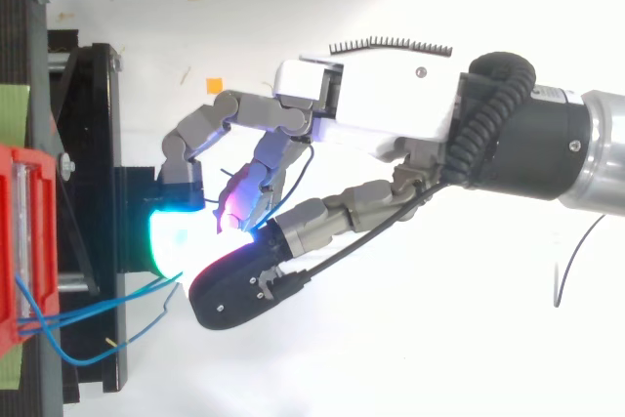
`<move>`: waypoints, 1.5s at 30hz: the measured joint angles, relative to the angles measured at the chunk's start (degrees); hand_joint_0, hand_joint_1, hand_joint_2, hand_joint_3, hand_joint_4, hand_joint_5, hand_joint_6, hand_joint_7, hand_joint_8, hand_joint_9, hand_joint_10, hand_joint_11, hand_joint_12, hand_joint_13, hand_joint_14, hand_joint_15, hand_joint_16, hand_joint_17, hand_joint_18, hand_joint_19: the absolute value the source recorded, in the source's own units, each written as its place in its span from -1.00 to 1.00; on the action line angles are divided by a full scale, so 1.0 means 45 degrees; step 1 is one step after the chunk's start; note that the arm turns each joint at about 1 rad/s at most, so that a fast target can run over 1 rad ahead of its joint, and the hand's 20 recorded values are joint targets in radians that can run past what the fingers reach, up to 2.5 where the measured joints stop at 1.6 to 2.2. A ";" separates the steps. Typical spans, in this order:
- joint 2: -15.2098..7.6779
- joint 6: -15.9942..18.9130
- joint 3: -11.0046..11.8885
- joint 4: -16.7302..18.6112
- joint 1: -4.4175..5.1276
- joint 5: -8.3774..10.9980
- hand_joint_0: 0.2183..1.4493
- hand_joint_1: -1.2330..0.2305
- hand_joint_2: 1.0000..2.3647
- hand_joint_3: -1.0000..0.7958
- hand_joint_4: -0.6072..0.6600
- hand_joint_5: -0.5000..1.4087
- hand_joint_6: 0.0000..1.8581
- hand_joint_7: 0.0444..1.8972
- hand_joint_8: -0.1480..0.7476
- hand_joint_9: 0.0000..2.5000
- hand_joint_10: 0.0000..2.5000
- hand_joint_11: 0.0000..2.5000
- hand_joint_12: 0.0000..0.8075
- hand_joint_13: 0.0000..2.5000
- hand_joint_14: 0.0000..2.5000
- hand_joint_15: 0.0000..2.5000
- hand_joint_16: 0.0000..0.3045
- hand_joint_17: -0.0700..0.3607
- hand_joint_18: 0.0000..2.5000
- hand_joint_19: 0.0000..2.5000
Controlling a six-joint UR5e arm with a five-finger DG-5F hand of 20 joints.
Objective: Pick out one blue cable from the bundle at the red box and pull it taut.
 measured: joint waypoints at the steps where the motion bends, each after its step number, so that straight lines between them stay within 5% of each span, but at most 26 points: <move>1: 0.0000 0.0000 -0.0001 0.0000 0.0002 0.0005 -0.36 -0.29 -0.98 -0.21 -0.16 -0.55 -0.05 0.03 -0.05 -0.03 -0.98 -0.55 0.01 -0.24 -0.98 -0.58 -0.63 -0.09 -0.31 -0.37; 12: 0.0083 0.0000 -0.0005 -0.0207 0.0045 0.0027 -0.36 -0.28 -0.98 -0.17 -0.16 -0.54 -0.05 0.03 -0.06 -0.04 -0.98 -0.59 0.02 -0.25 -0.98 -0.60 -0.62 -0.07 -0.33 -0.36; 23: 0.0740 0.0007 -0.0478 -0.1680 0.0133 0.0353 -0.35 -0.27 -0.98 -0.17 -0.14 -0.53 -0.06 0.03 -0.03 -0.04 -0.98 -0.61 0.06 -0.24 -0.98 -0.59 -0.60 -0.04 -0.32 -0.36; 31: 0.1336 0.0054 -0.1684 -0.0949 0.0375 0.1448 -0.35 -0.26 -0.98 -0.17 -0.13 -0.53 -0.06 0.05 -0.03 -0.04 -0.99 -0.60 0.08 -0.24 -0.99 -0.60 -0.60 -0.03 -0.32 -0.36; 45: 0.1391 0.0208 -0.1827 -0.0465 0.0579 0.1936 -0.35 -0.22 -0.99 -0.31 -0.07 -0.55 -0.06 0.11 -0.02 -0.04 -0.98 -0.56 0.03 -0.25 -0.98 -0.58 -0.63 -0.08 -0.34 -0.35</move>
